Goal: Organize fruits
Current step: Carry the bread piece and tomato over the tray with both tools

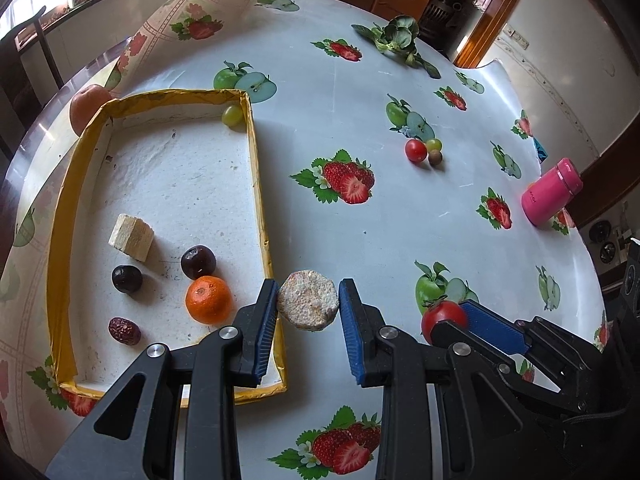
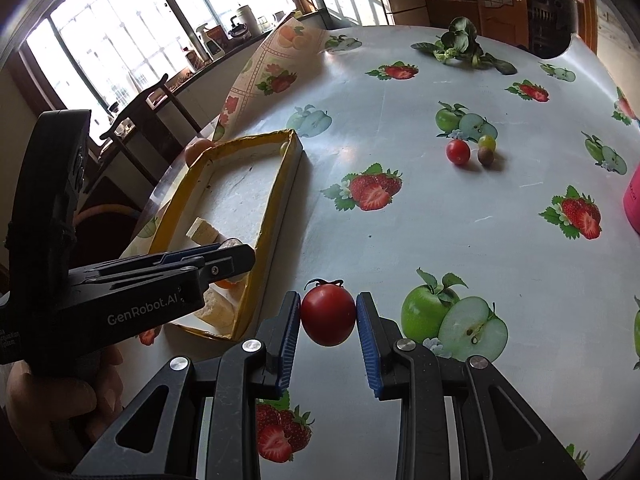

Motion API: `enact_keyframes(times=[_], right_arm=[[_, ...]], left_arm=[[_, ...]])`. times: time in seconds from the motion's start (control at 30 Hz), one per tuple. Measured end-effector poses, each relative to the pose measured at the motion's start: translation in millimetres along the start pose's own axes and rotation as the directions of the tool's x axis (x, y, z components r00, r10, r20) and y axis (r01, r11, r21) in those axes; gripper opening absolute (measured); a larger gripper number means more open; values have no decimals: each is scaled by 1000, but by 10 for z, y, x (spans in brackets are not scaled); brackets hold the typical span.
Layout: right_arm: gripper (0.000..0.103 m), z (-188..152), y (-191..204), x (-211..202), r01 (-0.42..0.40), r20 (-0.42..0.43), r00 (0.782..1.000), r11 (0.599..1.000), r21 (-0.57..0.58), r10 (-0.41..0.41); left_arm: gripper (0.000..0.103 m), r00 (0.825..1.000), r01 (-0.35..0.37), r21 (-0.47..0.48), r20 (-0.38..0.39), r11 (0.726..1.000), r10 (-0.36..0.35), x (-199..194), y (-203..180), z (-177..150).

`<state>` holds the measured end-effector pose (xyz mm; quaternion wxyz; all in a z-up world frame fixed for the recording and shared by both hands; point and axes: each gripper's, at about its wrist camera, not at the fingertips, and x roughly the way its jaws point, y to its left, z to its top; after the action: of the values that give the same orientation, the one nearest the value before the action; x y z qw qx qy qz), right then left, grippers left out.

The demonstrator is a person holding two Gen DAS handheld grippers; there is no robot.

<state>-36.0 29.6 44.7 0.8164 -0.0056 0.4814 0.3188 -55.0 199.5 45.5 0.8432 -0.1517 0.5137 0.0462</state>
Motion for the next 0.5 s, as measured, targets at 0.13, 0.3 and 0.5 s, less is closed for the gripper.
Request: enact_keyframes(times=[0.13,0.3,0.5], right_arm=[[29,13,26,22,-4,-3,1000,1000,-5,4],[29,28,61,65,-10,-9,1000,1000,-11,10],[29,52,137,119,-21,-18,1000,999,-26,20]], left_arm=[[28,1000,-2,-6,-2,1000,2,2,32,-1],[28,1000,-4,-16,-3,1000,4,2,94,9],[28,1000,-7,-31,-4,999,7,5,175,17]])
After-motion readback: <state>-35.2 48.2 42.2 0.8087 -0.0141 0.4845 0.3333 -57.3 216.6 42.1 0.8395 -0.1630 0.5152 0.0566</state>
